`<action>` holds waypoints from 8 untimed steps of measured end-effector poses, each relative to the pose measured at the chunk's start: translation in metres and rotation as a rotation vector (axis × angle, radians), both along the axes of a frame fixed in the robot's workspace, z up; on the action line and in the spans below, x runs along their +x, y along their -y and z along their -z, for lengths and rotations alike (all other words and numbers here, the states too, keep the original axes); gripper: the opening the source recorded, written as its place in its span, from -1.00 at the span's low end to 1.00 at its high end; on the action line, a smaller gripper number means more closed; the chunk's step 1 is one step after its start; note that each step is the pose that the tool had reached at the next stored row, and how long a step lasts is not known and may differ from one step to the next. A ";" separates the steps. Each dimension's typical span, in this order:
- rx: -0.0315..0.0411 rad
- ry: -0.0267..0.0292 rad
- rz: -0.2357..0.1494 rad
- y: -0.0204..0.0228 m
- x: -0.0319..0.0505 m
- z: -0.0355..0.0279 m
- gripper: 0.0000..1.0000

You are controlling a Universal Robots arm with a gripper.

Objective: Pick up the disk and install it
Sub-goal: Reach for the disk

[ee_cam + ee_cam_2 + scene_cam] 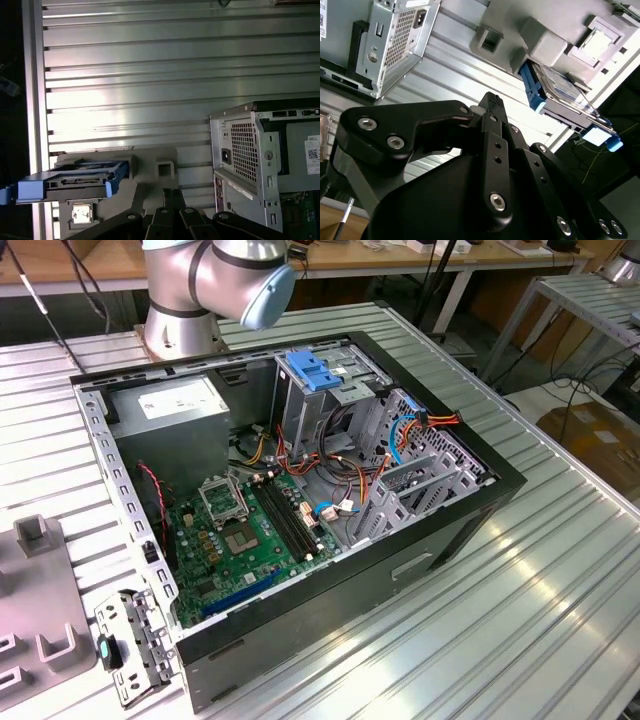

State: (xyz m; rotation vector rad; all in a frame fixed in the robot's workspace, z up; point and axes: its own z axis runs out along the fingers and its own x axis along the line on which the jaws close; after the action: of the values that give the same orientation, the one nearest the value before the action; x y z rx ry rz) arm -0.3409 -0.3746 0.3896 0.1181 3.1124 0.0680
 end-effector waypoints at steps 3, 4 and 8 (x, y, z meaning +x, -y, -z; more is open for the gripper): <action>-0.0001 -0.0001 0.000 -0.0011 -0.0212 0.0002 -0.79; -0.0001 -0.0001 0.000 -0.0012 -0.0250 0.0002 -0.79; -0.0001 -0.0001 0.000 -0.0018 -0.0419 0.0003 -0.79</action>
State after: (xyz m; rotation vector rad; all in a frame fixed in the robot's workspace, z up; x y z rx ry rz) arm -0.3828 -0.3728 0.3893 0.1179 3.1125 0.0678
